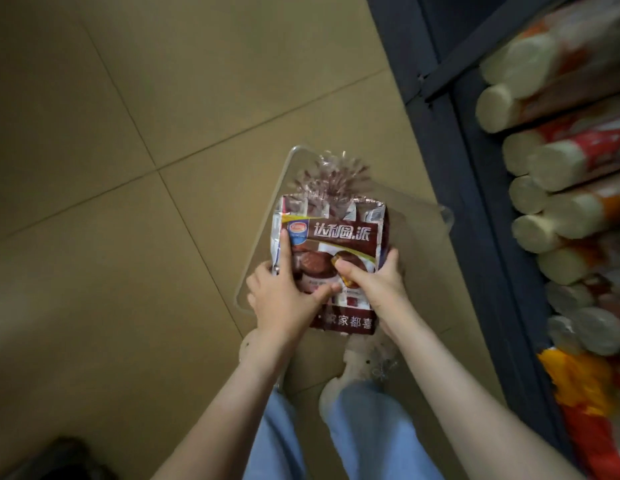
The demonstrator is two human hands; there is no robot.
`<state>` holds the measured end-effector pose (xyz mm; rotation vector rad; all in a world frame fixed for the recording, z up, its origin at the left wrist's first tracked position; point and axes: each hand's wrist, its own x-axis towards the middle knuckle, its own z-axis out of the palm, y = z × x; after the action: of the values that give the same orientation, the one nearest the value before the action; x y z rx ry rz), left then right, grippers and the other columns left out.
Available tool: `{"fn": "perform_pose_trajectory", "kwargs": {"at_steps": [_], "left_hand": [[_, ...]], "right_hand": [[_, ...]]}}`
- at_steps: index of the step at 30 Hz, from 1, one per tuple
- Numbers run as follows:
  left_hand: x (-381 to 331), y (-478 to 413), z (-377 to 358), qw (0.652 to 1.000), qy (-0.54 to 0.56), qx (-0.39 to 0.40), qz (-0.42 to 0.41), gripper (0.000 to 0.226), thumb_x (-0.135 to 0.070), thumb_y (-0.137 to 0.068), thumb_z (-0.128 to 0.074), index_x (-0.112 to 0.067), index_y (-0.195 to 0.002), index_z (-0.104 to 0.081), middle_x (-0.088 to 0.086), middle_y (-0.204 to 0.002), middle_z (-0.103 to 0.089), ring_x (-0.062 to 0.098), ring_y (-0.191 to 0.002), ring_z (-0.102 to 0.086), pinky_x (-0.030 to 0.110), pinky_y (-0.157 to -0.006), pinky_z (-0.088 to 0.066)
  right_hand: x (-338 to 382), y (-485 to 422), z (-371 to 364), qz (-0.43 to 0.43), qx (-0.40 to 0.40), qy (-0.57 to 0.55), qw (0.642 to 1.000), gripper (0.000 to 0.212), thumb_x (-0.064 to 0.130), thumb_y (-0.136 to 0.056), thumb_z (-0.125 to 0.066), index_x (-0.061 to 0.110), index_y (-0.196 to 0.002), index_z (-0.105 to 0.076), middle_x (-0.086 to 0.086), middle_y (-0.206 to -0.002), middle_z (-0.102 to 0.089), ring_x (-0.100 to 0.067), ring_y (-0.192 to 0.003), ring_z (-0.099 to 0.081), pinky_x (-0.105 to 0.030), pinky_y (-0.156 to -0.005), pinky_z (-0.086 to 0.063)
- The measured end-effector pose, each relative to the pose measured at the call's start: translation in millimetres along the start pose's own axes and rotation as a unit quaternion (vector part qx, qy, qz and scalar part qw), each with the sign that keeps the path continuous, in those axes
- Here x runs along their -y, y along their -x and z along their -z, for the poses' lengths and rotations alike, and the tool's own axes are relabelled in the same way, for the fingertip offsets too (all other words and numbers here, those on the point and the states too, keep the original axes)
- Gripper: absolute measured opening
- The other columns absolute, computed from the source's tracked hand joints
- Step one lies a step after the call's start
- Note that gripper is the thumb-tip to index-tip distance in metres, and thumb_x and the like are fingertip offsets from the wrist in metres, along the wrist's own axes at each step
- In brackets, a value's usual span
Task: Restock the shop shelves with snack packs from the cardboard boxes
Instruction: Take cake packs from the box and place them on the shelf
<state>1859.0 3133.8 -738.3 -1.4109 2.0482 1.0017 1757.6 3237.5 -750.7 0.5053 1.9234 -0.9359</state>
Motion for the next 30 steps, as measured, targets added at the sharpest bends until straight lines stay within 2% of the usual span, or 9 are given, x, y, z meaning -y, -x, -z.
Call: {"fn": "perform_pose_trajectory", "kwargs": {"at_steps": [2, 6, 9, 15, 19, 24, 26, 28, 30], "left_hand": [[-18, 34, 40, 1.0, 0.013, -0.023, -0.012, 0.117, -0.075, -0.059, -0.069, -0.05, -0.148, 0.001, 0.012, -0.132, -0.04, 0.03, -0.124, -0.031, 0.043, -0.102, -0.029], [-62, 101, 136, 0.996, -0.001, -0.056, -0.07, 0.116, -0.076, -0.059, -0.068, -0.05, -0.148, 0.002, 0.011, -0.131, -0.04, 0.029, -0.121, -0.031, 0.041, -0.1, -0.029], [-98, 156, 204, 0.988, 0.009, -0.091, -0.125, 0.115, -0.077, -0.06, -0.065, -0.046, -0.15, 0.0, 0.011, -0.129, -0.04, 0.026, -0.119, -0.029, 0.042, -0.101, -0.028], [-176, 269, 309, 0.956, 0.021, -0.141, -0.256, 0.108, -0.087, -0.06, -0.035, -0.04, -0.151, 0.0, 0.015, -0.131, -0.038, 0.027, -0.119, -0.027, 0.046, -0.102, -0.029], [-233, 348, 364, 0.913, 0.046, -0.174, -0.365, 0.107, -0.086, -0.063, -0.041, -0.039, -0.152, -0.005, 0.015, -0.129, -0.04, 0.026, -0.117, -0.027, 0.045, -0.101, -0.029], [-288, 434, 413, 0.856, 0.077, -0.205, -0.468, 0.109, -0.084, -0.061, -0.05, -0.04, -0.151, -0.008, 0.013, -0.128, -0.039, 0.026, -0.116, -0.028, 0.045, -0.103, -0.027], [-303, 465, 423, 0.836, 0.101, -0.203, -0.499, 0.11, -0.081, -0.061, -0.054, -0.042, -0.151, -0.003, 0.012, -0.128, -0.038, 0.027, -0.118, -0.028, 0.043, -0.106, -0.026], [-318, 497, 426, 0.816, 0.127, -0.195, -0.529, 0.11, -0.08, -0.062, -0.054, -0.045, -0.148, 0.006, 0.012, -0.131, -0.036, 0.027, -0.121, -0.027, 0.043, -0.108, -0.023], [-333, 530, 425, 0.795, 0.15, -0.187, -0.558, 0.11, -0.081, -0.063, -0.052, -0.048, -0.146, 0.012, 0.01, -0.137, -0.031, 0.025, -0.125, -0.023, 0.043, -0.108, -0.021]], "right_hand": [[31, 47, 15, 0.013, 0.004, -0.005, 1.0, 0.092, 0.037, -0.055, -0.091, 0.015, -0.127, -0.038, -0.005, -0.127, -0.054, -0.024, -0.118, -0.054, -0.047, -0.102, -0.044], [93, 145, 41, 0.037, 0.005, -0.041, 0.998, 0.097, 0.051, -0.044, -0.086, 0.026, -0.124, -0.037, -0.003, -0.124, -0.056, -0.024, -0.112, -0.058, -0.05, -0.096, -0.049], [141, 221, 68, 0.072, -0.006, -0.084, 0.994, 0.084, 0.035, -0.06, -0.088, 0.025, -0.125, -0.037, -0.002, -0.12, -0.059, -0.023, -0.107, -0.061, -0.05, -0.093, -0.051], [230, 370, 140, 0.199, -0.095, -0.112, 0.969, 0.115, 0.067, -0.038, -0.086, 0.033, -0.134, -0.03, 0.001, -0.134, -0.051, -0.02, -0.122, -0.053, -0.048, -0.099, -0.047], [269, 475, 198, 0.285, -0.184, -0.121, 0.933, 0.122, 0.071, -0.041, -0.078, 0.024, -0.142, -0.028, -0.002, -0.138, -0.046, -0.02, -0.127, -0.048, -0.047, -0.104, -0.043], [283, 586, 261, 0.405, -0.208, -0.155, 0.877, 0.09, 0.056, -0.055, -0.079, 0.04, -0.132, -0.034, 0.002, -0.133, -0.051, -0.012, -0.122, -0.053, -0.046, -0.102, -0.045], [282, 624, 282, 0.446, -0.235, -0.139, 0.852, 0.094, 0.051, -0.06, -0.081, 0.033, -0.138, -0.031, 0.002, -0.135, -0.048, -0.007, -0.123, -0.049, -0.036, -0.106, -0.043], [280, 658, 305, 0.486, -0.282, -0.119, 0.819, 0.095, 0.037, -0.066, -0.083, 0.023, -0.142, -0.029, -0.001, -0.136, -0.043, 0.0, -0.122, -0.043, -0.015, -0.104, -0.036], [276, 689, 327, 0.52, -0.317, -0.108, 0.786, 0.096, 0.039, -0.067, -0.08, 0.025, -0.144, -0.025, 0.001, -0.135, -0.039, -0.004, -0.128, -0.04, -0.017, -0.104, -0.035]]}}
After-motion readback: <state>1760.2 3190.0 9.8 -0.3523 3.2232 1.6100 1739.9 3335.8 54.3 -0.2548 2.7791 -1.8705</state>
